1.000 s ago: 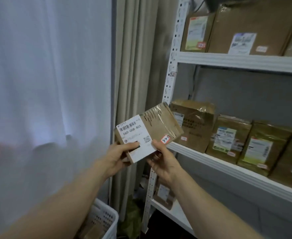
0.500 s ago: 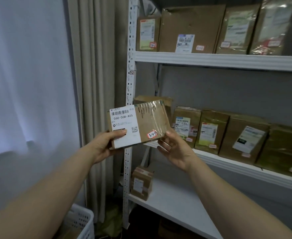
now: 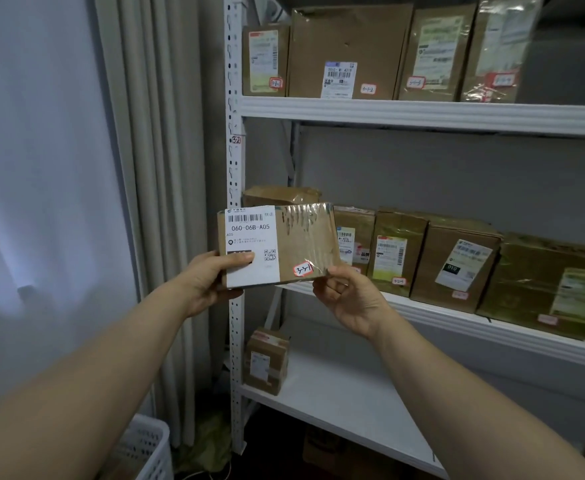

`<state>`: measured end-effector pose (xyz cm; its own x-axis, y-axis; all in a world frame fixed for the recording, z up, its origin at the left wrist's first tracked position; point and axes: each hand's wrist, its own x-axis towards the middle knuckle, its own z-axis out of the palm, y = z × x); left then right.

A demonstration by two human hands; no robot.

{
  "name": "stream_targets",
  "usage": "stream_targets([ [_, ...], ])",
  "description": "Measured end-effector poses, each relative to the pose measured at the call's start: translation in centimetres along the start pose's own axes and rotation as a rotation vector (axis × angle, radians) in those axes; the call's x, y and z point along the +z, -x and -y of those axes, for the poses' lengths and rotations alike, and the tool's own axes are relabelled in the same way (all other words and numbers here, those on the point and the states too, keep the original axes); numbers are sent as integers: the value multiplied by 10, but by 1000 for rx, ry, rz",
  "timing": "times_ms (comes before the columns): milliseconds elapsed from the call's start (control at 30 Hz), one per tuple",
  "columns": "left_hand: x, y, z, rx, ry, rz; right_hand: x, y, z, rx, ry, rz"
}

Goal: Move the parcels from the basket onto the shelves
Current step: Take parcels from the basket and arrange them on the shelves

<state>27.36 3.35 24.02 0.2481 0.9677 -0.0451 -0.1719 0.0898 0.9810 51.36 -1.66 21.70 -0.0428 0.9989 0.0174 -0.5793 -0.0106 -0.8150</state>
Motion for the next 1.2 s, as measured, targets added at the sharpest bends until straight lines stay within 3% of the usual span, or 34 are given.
stream_targets([
  [667, 77, -7, 33, -87, -129, 209, -61, 57, 28, -20, 192, -258],
  [1200, 109, -5, 76, -213, -115, 213, -115, 78, 14, 75, 209, -375],
])
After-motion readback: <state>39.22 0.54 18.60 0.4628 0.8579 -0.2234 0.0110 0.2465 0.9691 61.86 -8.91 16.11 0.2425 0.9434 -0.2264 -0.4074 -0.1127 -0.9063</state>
